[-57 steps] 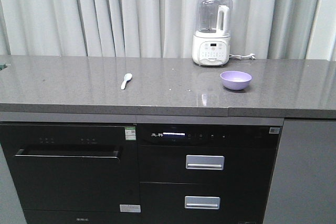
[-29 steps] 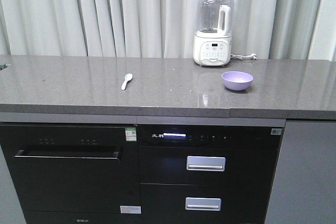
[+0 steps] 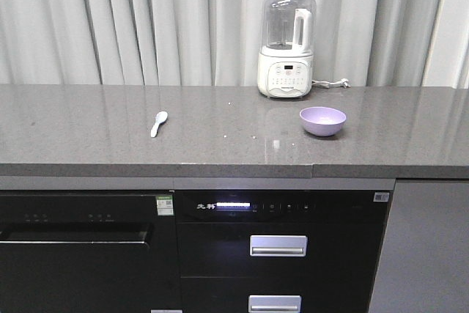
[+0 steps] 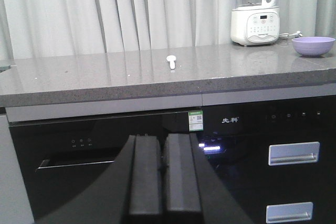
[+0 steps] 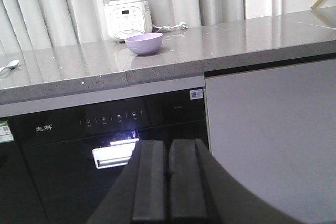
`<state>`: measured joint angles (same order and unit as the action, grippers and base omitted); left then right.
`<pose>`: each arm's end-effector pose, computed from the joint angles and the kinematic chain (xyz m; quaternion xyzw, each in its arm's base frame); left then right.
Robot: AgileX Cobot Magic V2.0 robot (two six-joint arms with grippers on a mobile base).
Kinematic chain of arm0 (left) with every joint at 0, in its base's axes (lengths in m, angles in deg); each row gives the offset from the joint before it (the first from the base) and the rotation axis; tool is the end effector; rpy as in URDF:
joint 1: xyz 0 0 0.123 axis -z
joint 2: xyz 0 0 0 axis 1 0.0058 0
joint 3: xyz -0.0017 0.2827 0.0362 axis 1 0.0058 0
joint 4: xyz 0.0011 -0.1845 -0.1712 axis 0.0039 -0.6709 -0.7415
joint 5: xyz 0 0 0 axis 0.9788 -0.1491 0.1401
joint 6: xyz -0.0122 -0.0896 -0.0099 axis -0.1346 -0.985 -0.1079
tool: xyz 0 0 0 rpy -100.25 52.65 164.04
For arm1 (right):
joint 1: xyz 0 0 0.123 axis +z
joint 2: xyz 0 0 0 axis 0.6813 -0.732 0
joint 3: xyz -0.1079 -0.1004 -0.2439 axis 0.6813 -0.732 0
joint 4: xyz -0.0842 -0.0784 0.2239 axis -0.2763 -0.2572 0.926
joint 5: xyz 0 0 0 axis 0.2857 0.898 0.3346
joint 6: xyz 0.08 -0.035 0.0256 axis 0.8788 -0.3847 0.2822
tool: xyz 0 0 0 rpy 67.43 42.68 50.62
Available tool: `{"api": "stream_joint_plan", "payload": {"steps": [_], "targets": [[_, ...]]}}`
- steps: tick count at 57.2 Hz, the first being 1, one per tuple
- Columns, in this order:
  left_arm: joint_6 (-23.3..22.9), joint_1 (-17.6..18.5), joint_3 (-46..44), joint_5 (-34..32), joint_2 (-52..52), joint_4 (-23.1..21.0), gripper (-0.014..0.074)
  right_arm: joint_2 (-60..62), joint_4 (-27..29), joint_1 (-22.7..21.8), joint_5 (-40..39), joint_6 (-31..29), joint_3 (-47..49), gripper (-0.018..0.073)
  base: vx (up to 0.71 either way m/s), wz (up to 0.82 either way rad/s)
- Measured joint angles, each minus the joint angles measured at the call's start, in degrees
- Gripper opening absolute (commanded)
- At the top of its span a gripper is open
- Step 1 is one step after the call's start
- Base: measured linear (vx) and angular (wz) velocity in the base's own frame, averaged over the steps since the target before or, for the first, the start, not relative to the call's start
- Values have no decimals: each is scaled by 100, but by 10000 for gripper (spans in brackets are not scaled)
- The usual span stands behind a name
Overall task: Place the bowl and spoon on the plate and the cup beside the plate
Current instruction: 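Drive the base toward the counter with the spoon and lavender bowl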
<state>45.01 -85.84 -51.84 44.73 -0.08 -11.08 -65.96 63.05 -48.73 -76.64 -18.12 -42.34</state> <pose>0.0566 -0.0037 0.2008 0.0289 0.6968 -0.0176 0.7165 0.0565 -0.0056 0.1927 0.0809 0.7193 0.0085 0.6900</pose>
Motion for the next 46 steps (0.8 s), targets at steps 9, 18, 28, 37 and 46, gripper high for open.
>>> {"api": "stream_joint_plan", "payload": {"steps": [9, 18, 28, 37, 46], "targets": [[0, 0, 0, 0, 0, 0, -6, 0, 0, 0, 11, 0, 0, -8, 25, 5], [0, 0, 0, -5, -10, 0, -6, 0, 0, 0, 15, 0, 0, -8, 33, 7], [0, 0, 0, -5, -6, 0, -6, 0, 0, 0, 23, 0, 0, -8, 39, -1], [0, 0, 0, 0, -6, 0, -6, 0, 0, 0, 36, 0, 0, -8, 42, -6], [0, 0, 0, 0, -6, 0, -6, 0, 0, 0, 36, 0, 0, -8, 41, -10]]}}
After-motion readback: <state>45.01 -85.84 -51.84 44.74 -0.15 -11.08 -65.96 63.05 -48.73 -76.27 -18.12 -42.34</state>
